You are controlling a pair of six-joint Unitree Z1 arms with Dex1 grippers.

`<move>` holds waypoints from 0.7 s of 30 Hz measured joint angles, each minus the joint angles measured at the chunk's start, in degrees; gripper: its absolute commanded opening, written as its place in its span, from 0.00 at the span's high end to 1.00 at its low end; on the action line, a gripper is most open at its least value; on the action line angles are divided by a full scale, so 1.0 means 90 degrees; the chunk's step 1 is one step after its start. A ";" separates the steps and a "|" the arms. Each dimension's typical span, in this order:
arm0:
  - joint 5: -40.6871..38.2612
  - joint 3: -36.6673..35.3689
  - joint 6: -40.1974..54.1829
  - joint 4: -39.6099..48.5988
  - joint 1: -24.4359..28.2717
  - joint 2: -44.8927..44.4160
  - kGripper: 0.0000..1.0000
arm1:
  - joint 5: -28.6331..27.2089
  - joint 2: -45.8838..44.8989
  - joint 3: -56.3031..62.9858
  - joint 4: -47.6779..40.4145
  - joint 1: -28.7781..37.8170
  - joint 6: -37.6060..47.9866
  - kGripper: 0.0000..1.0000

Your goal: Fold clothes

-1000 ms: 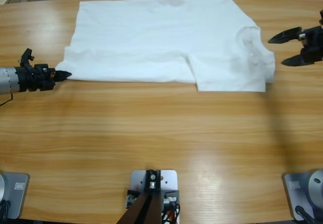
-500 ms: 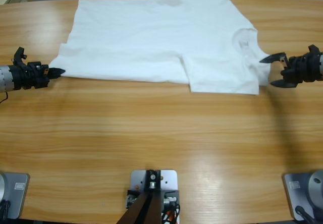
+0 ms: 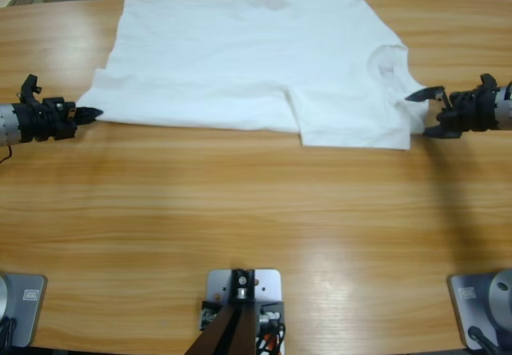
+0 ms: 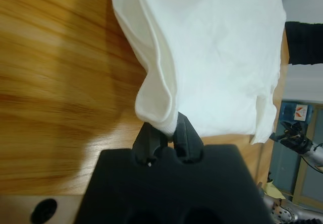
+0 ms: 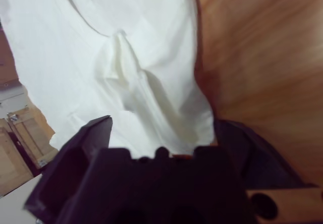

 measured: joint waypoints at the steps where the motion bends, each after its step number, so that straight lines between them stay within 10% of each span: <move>1: 0.0000 0.0003 0.0006 0.0000 0.0005 0.0000 1.00 | 0.0008 0.0019 0.0005 -0.0049 0.0007 0.0000 0.29; 6: -0.0001 0.0040 0.0011 0.0000 0.0017 0.0000 1.00 | 0.0016 0.0139 0.0010 -0.0241 0.0136 0.0000 0.56; 11: -0.0015 0.0086 0.0011 0.0000 0.0019 0.0000 1.00 | 0.0016 0.0269 0.0028 -0.0289 0.0440 0.0020 0.60; 14: -0.0022 0.0088 0.0011 0.0000 0.0020 0.0000 1.00 | 0.0016 0.0298 0.0075 -0.0330 0.0566 0.0040 0.99; 21: -0.0087 0.0115 0.0011 -0.0001 0.0034 0.0000 1.00 | 0.0016 0.0311 0.0276 -0.0522 0.0600 0.0040 1.00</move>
